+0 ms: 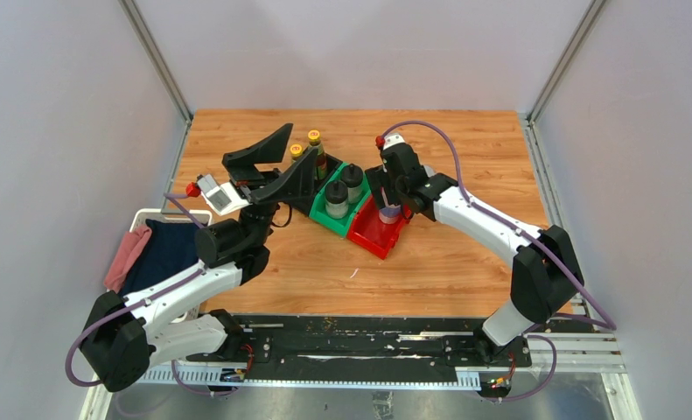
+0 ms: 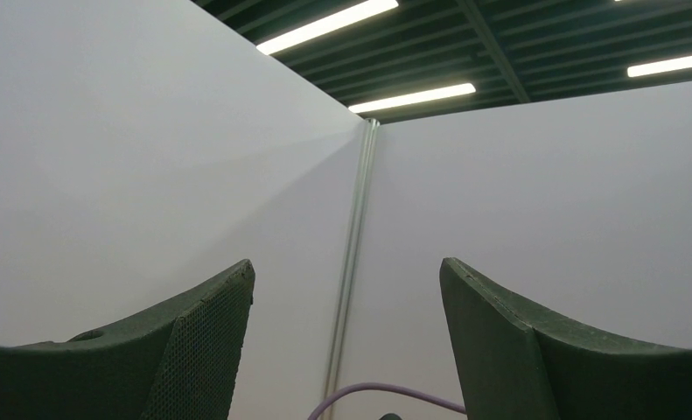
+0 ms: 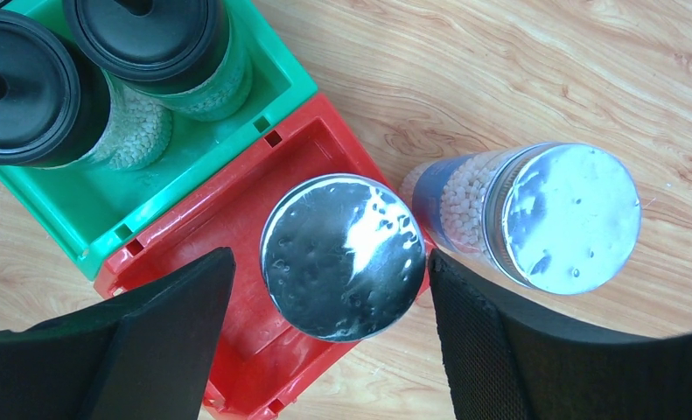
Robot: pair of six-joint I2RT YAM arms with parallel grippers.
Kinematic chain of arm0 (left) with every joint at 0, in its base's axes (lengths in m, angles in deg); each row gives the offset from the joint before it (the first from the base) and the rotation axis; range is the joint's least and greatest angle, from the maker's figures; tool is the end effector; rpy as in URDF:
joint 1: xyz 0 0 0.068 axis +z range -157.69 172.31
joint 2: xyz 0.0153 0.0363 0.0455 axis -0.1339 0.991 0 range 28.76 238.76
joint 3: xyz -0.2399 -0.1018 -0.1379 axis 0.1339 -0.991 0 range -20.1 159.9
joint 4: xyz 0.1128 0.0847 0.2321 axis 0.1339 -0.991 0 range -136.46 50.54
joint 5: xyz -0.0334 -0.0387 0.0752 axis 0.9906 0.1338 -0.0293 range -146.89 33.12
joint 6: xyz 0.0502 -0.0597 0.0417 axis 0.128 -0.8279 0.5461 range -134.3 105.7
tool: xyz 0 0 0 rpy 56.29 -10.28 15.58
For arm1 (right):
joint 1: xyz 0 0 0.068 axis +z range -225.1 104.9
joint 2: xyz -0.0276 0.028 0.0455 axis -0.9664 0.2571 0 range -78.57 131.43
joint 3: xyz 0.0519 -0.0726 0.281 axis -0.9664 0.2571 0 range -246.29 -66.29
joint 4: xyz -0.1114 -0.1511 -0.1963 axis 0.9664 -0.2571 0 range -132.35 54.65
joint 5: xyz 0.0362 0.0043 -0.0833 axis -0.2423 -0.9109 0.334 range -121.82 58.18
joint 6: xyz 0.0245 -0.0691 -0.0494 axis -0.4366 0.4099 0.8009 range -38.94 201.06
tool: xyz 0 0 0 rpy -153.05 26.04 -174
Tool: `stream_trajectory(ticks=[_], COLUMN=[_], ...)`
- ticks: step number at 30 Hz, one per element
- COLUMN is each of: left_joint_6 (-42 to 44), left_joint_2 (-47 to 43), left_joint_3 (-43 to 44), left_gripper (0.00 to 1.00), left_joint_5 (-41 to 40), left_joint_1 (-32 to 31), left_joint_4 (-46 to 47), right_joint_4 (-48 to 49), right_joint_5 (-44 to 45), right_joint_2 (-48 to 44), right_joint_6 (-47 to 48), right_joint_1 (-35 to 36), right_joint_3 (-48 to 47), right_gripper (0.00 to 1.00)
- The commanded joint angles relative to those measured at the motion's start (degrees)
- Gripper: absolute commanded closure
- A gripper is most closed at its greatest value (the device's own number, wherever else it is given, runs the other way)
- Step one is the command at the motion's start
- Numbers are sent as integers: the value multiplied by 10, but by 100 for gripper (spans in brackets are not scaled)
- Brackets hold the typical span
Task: Organize the condiment bottles
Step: Place the bottle in the storage box.
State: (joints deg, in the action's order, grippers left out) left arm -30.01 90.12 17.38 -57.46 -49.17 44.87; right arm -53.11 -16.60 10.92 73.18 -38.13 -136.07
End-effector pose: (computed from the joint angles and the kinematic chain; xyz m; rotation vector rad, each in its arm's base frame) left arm 0.1625 -0.1425 0.4492 0.1099 0.5260 -0.9725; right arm 0.3299 0.2225 0.2792 -0.4117 2.1631 0.1422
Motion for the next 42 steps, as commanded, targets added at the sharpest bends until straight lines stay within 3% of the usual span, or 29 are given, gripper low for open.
stream_trajectory(ticks=[1, 16, 23, 32, 42], left_joint_6=[1, 4, 8, 12, 15], left_joint_2=[3, -1, -6, -6, -11], left_joint_3=[10, 15, 12, 9, 8], left_gripper=[20, 20, 20, 19, 19], left_joint_5=[2, 2, 2, 2, 2], left_joint_1=[-7, -10, -11, -11, -11], left_joint_4=[6, -2, -5, -5, -7], right_joint_4=[-12, -21, -37, -68, -89], right_joint_5=[12, 5, 67, 107, 61], right_joint_2=[-17, -61, -91, -93, -65], right_joint_6=[4, 14, 25, -35, -77], right_joint_1=[-7, -6, -9, -65, -110], right_joint_3=[-7, -67, -91, -74, -63], right_gripper=[15, 15, 12, 11, 11])
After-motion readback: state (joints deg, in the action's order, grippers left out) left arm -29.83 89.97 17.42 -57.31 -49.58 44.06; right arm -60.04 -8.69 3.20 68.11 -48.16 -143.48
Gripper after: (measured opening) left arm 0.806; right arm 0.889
